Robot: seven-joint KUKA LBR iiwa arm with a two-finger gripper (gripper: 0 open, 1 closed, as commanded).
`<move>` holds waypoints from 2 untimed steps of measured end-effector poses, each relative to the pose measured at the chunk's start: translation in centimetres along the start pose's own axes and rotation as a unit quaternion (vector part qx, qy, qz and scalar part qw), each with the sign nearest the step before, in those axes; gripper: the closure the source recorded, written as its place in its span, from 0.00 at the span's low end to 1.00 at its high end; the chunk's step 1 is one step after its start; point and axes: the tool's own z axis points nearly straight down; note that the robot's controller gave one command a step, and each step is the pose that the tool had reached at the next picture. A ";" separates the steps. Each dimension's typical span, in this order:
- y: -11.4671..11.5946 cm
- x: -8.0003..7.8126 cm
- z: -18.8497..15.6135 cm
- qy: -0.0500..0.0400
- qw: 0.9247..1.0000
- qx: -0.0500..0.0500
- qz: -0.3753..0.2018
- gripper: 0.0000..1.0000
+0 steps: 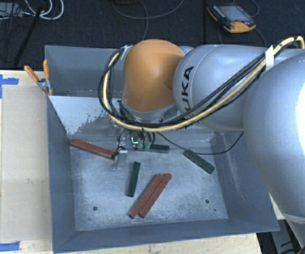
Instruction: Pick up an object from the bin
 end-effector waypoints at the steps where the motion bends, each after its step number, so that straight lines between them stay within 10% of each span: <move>1: -2.0 -0.6 10.6 0.000 1.000 0.000 0.021 0.00; 2: -1.9 -0.8 10.1 -0.004 1.000 -0.001 0.021 1.00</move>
Offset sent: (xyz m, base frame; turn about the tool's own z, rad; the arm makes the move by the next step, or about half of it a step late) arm 0.0074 -0.0192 -0.1010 0.0401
